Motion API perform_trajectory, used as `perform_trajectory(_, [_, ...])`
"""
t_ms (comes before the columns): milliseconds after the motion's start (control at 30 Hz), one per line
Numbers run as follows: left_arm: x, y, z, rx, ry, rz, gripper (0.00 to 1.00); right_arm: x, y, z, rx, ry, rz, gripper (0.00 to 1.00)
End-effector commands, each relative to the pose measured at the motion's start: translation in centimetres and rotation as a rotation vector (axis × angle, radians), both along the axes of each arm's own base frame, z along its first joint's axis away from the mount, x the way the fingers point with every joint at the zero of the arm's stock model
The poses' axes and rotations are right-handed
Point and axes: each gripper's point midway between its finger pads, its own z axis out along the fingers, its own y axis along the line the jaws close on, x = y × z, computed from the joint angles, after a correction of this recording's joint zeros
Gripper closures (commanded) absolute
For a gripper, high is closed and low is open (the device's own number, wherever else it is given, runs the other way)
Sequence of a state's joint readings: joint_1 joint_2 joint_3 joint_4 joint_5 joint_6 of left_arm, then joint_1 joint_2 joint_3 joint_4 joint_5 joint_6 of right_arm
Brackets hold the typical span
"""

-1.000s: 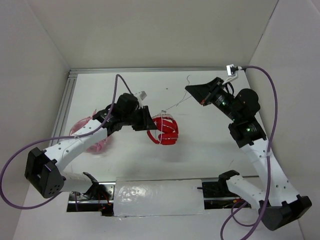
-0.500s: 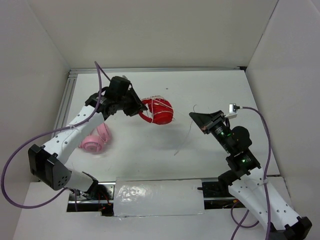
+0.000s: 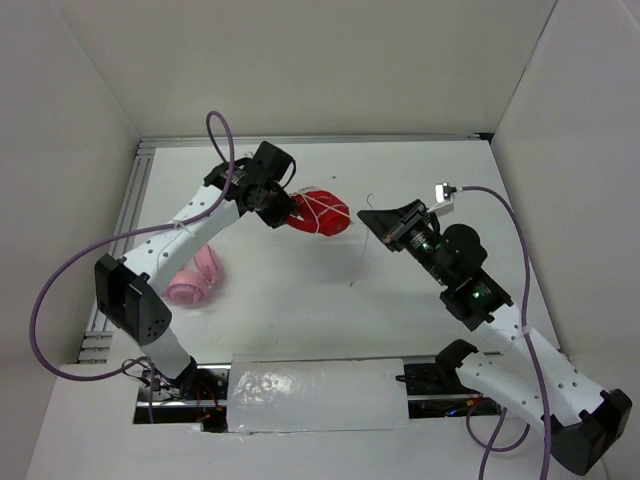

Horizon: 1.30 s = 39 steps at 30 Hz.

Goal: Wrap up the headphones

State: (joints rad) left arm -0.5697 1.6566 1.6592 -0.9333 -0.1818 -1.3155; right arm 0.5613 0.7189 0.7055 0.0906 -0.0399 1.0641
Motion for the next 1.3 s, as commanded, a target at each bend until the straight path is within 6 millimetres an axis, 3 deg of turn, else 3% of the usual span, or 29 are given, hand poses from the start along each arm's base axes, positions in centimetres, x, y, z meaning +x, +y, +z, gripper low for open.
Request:
perform_trajectory(0, [3.9,5.8,1.4,0.119,-0.129,0.298,1.0,-1.8,1.0,5.5,0.018,-0.167,0.062,1.0])
perform_trajectory(133, [4.4,5.8,2.8,0.107,-0.172,0.301,1.0,-2.3,2.6,4.7,-0.013,-0.172,0.101,1.0])
perform_trajectory(267, [4.4,6.1,3.7,0.096,-0.178,0.336,1.0,-3.4,4.1,2.6,-0.019,-0.112,0.12,1.0])
perform_trajectory(367, [4.6,5.7,4.8,0.067,-0.204,0.328,1.0,-3.1,4.6,-0.9,0.001,0.002,0.087,1.0])
perform_trajectory(400, [4.7,5.6,5.5,0.045,-0.227,0.326,1.0,-2.6,4.3,-2.9,-0.005,0.054,0.052,1.0])
perform_trajectory(500, [4.7,5.2,6.7,0.015,-0.268,0.291,1.0,-2.1,4.4,-5.7,0.051,0.164,0.023,1.0])
perform_trajectory(700, [3.8,5.6,10.5,-0.041,-0.382,0.294,1.0,-1.7,3.7,-8.6,0.11,0.31,-0.038,0.98])
perform_trajectory(800, [3.2,5.2,11.9,-0.063,-0.441,0.244,1.0,-1.4,3.7,-9.5,0.118,0.347,-0.058,0.95])
perform_trajectory(867, [3.3,4.0,14.0,-0.072,-0.573,0.118,1.0,-1.2,4.0,-9.9,0.117,0.367,-0.06,0.92])
perform_trajectory(900, [2.3,3.1,14.5,-0.084,-0.577,0.028,1.0,-1.0,4.2,-9.8,0.121,0.367,-0.057,0.92])
perform_trajectory(967, [2.7,1.2,15.7,-0.127,-0.696,-0.078,1.0,-0.8,4.5,-9.7,0.123,0.38,-0.051,0.9])
perform_trajectory(1033, [1.1,-0.3,17.2,-0.171,-0.764,-0.187,1.0,-0.3,4.9,-9.9,0.113,0.396,-0.048,0.9])
perform_trajectory(1267, [-2.9,-3.3,19.2,-0.278,-0.867,-0.427,1.0,1.4,5.3,-10.5,0.142,0.419,-0.017,0.87])
